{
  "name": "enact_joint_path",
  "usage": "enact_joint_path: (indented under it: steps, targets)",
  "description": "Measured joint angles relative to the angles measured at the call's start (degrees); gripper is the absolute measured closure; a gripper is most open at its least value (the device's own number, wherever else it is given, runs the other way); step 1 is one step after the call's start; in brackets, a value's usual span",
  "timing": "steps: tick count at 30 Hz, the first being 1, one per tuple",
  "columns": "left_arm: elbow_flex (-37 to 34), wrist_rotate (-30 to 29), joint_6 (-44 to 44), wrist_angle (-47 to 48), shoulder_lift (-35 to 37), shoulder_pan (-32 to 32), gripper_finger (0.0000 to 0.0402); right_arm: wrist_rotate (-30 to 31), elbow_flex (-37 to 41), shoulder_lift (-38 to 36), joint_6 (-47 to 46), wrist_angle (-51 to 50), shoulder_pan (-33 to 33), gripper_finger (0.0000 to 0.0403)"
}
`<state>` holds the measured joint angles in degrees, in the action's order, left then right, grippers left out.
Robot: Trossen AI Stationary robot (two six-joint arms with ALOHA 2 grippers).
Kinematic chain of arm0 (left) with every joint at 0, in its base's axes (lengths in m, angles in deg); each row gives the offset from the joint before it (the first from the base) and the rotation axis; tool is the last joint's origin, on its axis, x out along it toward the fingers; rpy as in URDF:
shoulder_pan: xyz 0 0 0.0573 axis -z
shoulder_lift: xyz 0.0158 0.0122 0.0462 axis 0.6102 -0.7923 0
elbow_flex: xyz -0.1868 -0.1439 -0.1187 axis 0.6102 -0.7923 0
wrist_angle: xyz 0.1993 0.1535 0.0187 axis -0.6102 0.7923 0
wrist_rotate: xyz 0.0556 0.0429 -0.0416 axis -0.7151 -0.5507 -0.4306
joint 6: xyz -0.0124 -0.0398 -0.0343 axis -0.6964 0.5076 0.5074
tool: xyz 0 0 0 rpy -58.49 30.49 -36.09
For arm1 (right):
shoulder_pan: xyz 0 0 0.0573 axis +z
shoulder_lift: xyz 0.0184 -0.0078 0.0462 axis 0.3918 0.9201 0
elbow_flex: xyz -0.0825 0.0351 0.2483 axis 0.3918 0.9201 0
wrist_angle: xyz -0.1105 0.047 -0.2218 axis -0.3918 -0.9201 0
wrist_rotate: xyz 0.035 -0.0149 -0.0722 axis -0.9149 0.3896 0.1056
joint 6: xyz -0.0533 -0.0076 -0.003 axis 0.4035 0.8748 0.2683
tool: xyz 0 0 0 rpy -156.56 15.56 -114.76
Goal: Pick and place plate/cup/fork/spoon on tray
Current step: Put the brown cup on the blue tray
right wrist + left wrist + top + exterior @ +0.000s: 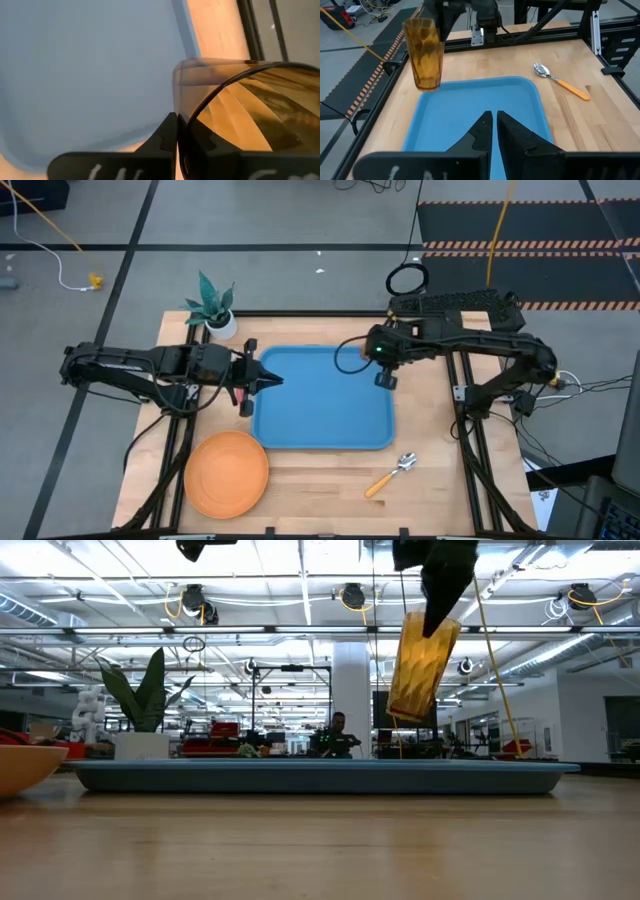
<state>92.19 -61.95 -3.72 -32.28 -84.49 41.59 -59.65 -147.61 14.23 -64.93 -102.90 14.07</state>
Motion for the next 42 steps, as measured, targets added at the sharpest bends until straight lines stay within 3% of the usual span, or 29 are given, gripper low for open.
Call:
enact_joint_path:
  steps: [5,11,27,30,42]
  targets:
    - [0.0,0.0,-0.3,-0.8,-0.8,0.0,0.0371,-5.7,0.0,5.5,1.4,-0.2,-0.3,0.0402]
    - [0.0,0.0,-0.5,-1.4,-1.8,-0.2,0.0371,-5.9,0.0,9.4,4.5,-2.6,-1.6,0.0398]
    - [0.0,0.0,-3.2,-3.3,-4.6,-0.4,0.0371,-6.1,0.0,9.6,8.7,-2.1,-7.1,0.0395]
    - [0.0,0.0,-3.2,-3.5,-4.6,-0.4,0.0371,-8.6,0.0,9.6,8.9,-1.8,-7.8,0.0395]
    - [0.0,0.0,-2.9,-3.3,-4.6,-0.4,0.0371,-8.9,0.0,9.6,11.2,0.1,-8.1,0.0392]
